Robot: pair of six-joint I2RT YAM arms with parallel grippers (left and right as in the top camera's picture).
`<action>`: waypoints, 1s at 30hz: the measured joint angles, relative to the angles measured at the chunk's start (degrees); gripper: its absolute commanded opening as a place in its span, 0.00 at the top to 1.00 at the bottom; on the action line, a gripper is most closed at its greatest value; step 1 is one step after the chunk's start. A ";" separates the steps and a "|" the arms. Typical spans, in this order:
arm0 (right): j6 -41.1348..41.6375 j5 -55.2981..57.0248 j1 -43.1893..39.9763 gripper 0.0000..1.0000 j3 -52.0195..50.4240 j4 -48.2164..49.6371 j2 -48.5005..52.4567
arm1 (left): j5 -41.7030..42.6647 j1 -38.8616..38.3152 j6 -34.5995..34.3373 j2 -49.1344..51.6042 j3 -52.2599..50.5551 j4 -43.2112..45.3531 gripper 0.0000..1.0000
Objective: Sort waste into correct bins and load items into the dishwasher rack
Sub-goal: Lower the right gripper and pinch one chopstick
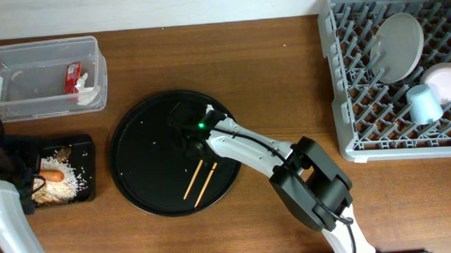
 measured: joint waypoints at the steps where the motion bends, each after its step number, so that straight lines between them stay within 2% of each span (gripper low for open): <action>1: 0.04 0.20 0.02 0.63 -0.02 -0.13 0.00 | 0.00 0.02 0.00 0.00 0.00 0.02 0.01; 6: 0.07 1.09 0.07 0.71 -0.15 -0.22 0.04 | 0.00 0.02 0.00 0.00 0.00 0.00 0.01; 11: 0.00 1.79 0.07 0.72 -0.24 -0.15 0.09 | 0.00 0.00 0.00 0.00 0.00 0.00 0.01; 15: -0.04 1.90 0.07 0.78 -0.24 -0.17 0.11 | 0.00 0.02 0.00 0.00 0.00 0.00 0.01; 17: 0.00 2.08 0.07 0.87 -0.22 -0.50 0.11 | 0.00 0.00 0.00 0.00 0.00 0.00 0.01; 27: 0.00 2.27 0.04 0.91 1.49 -3.21 0.98 | 0.00 0.00 0.00 0.00 0.00 0.00 0.01; 30: 0.04 2.29 0.04 0.96 1.49 -3.30 0.98 | 0.00 0.02 0.00 0.00 0.00 0.02 0.01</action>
